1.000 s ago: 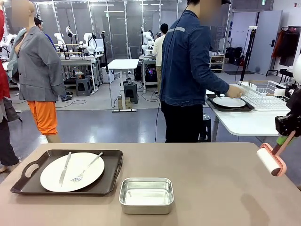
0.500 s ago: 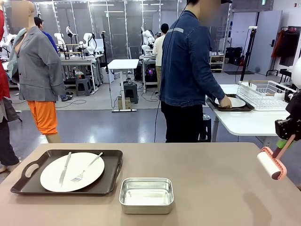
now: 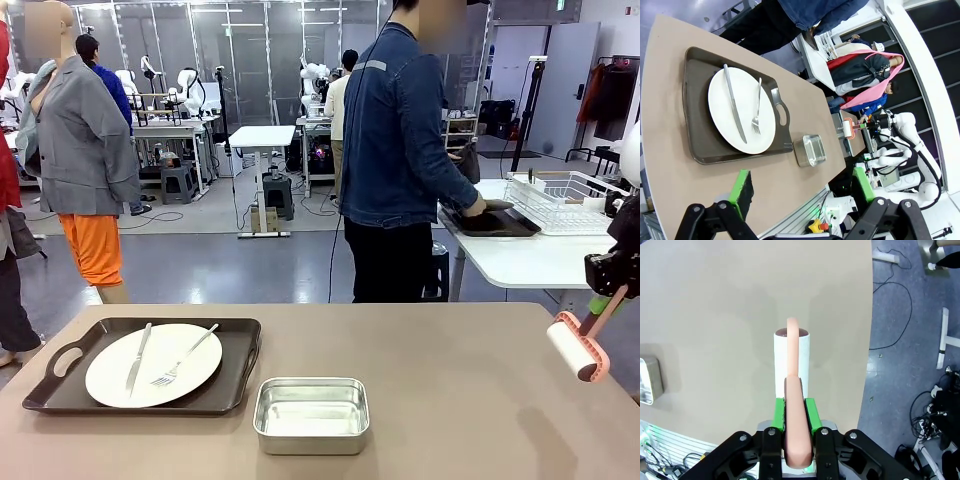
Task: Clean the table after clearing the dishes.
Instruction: Place the Lint Roller back on top of the Airtight Container.
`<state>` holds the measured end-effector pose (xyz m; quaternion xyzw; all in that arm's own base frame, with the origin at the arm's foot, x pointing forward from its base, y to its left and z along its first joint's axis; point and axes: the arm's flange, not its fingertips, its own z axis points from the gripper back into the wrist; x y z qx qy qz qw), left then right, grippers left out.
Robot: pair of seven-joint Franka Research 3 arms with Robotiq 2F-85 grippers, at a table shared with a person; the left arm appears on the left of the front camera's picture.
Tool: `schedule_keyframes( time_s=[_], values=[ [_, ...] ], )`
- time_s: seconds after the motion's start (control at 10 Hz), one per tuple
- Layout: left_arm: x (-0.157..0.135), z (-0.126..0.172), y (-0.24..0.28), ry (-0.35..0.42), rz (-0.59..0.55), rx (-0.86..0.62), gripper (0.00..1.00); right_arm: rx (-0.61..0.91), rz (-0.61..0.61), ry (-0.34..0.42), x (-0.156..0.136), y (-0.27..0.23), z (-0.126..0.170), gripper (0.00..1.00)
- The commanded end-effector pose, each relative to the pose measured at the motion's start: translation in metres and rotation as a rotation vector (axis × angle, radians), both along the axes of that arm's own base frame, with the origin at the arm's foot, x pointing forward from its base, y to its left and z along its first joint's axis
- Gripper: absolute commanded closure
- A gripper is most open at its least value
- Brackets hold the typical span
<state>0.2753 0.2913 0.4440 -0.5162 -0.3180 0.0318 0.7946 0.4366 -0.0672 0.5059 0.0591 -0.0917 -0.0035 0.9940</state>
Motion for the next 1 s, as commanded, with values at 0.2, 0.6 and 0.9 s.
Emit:
schedule_keyframes(
  time_s=[0.2,0.6,0.9],
  values=[
    [-0.003,0.001,0.001,-0.013,-0.005,-0.006,0.0,0.0,0.0,0.0,0.0,0.0,0.0,0.79],
    [-0.003,0.001,0.001,-0.013,-0.005,-0.006,0.0,-0.358,0.609,-0.341,0.001,0.147,0.104,0.79],
    [-0.003,0.001,0.001,-0.013,-0.005,-0.006,0.0,-0.44,0.995,-0.396,-0.02,0.267,0.122,0.79]
  ],
)
